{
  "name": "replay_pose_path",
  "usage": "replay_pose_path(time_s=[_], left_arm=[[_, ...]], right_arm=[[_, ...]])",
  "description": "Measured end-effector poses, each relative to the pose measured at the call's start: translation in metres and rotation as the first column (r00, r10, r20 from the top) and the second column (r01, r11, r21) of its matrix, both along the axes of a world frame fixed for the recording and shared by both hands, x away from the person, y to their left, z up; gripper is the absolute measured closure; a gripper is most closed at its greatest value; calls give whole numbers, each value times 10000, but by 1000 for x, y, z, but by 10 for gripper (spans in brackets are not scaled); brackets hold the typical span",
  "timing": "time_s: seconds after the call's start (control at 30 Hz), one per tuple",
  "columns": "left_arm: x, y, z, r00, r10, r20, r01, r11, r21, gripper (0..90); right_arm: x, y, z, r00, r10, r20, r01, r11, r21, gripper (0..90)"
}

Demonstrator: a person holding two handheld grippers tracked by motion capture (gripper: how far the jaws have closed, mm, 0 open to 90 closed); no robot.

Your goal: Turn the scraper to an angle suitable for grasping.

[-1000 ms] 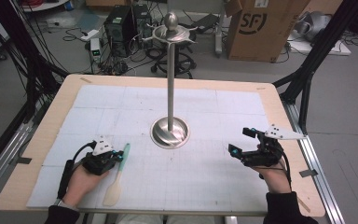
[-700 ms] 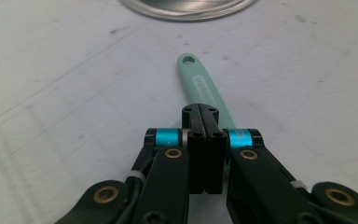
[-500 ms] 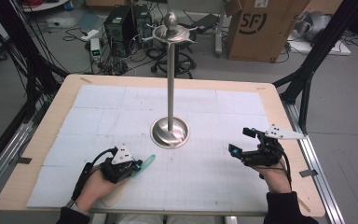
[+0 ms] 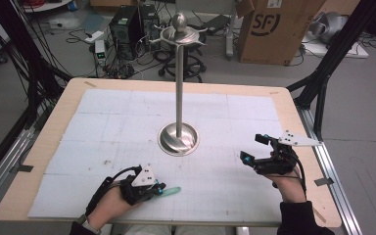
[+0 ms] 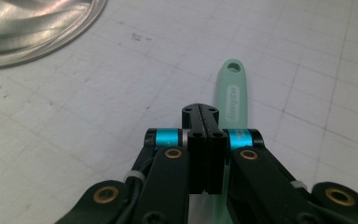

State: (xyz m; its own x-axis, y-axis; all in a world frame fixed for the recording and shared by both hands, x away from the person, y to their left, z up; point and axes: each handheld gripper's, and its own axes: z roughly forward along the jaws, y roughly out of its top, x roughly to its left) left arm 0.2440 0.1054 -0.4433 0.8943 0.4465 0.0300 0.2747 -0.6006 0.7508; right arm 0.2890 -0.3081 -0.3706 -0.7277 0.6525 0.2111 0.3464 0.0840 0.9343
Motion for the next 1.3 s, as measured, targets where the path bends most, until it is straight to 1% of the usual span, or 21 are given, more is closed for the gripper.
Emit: replay_pose_path(time_s=[0.07, 0.13, 0.3, 0.37, 0.4, 0.47, 0.53, 0.57, 0.6, 0.63, 0.67, 0.8, 0.83, 0.87, 0.93, 0.97, 1.03, 1.1, 1.17, 1.23, 1.3], left_arm=[[-1, -2, 0, 9999, -170, -22, 170, 9998, 41, 899], [-3, -5, 0, 9994, -352, 60, 352, 9994, 65, 900], [-2, -4, 0, 9989, -469, 65, 469, 9989, 5, 899], [-1, -1, 2, 9986, -465, 262, 468, 9988, -107, 898], [1, 1, 4, 9990, -317, 311, 325, 9991, -256, 897], [5, 10, 9, 9998, -139, 139, 150, 9966, -809, 896], [9, 20, 14, 9998, 114, -141, -130, 9918, -1271, 890], [11, 24, 16, 9994, 250, -243, -282, 9890, -1451, 858], [11, 28, 18, 9989, 370, -287, -409, 9876, -1515, 825], [11, 33, 20, 9983, 513, -258, -548, 9855, -1605, 796], [11, 37, 22, 9986, 503, -133, -518, 9850, -1647, 758], [8, 48, 33, 9988, 491, 72, -471, 9838, -1730, 562], [9, 51, 37, 9987, 508, 47, -492, 9842, -1701, 501], [8, 53, 42, 9986, 512, 159, -480, 9859, -1605, 454], [6, 58, 50, 9973, 356, 648, -255, 9883, -1504, 422], [6, 61, 54, 9960, 277, 845, -151, 9890, -1470, 374], [4, 67, 60, 9939, 48, 1099, 94, 9916, -1289, 349], [3, 72, 64, 9915, -357, 1252, 497, 9926, -1106, 287], [2, 75, 65, 9869, -826, 1385, 977, 9895, -1062, 243], [1, 74, 65, 9863, -1105, 1224, 1243, 9860, -1112, 225], [0, 73, 64, 9873, -1288, 924, 1388, 9840, -1114, 207]], right_arm=[[0, -1, 0, 10000, -15, 22, 15, 10000, -13, 12], [0, -2, 0, 10000, -42, 23, 42, 10000, 14, 11], [0, -4, 0, 9999, -111, 44, 111, 9999, 51, 12], [0, -3, 0, 10000, -65, -2, 65, 10000, 17, 12], [0, -3, 0, 10000, -50, 12, 50, 10000, 11, 11], [0, -3, 0, 10000, -27, 42, 27, 10000, 2, 11], [0, -3, 0, 10000, -51, 30, 51, 10000, 7, 11], [0, -3, 0, 10000, -76, -3, 76, 10000, 49, 11], [0, -4, 0, 10000, -94, -15, 95, 9999, 65, 11], [0, -4, 0, 10000, -93, 22, 93, 9999, 54, 11], [0, -4, -1, 10000, -83, 16, 83, 10000, 44, 11], [0, -4, -1, 9999, -102, -29, 102, 9999, 54, 12], [0, -4, -1, 10000, -97, -14, 97, 9999, 40, 11], [0, -4, -1, 9999, -96, -33, 96, 10000, 17, 12], [-1, -4, -3, 9999, -75, -99, 76, 10000, 26, 11], [-2, -4, -3, 9999, -5, -133, 6, 10000, 59, 11], [-2, -4, -3, 9999, 6, -172, -5, 10000, 30, 12], [-3, -5, -3, 9999, -12, -162, 13, 10000, 56, 12], [-5, -7, -3, 9999, -52, -139, 52, 10000, 2, 11], [-6, -8, -4, 9997, -123, -200, 123, 9999, 19, 12], [-6, -10, -4, 9997, -172, -157, 172, 9999, 11, 11]])
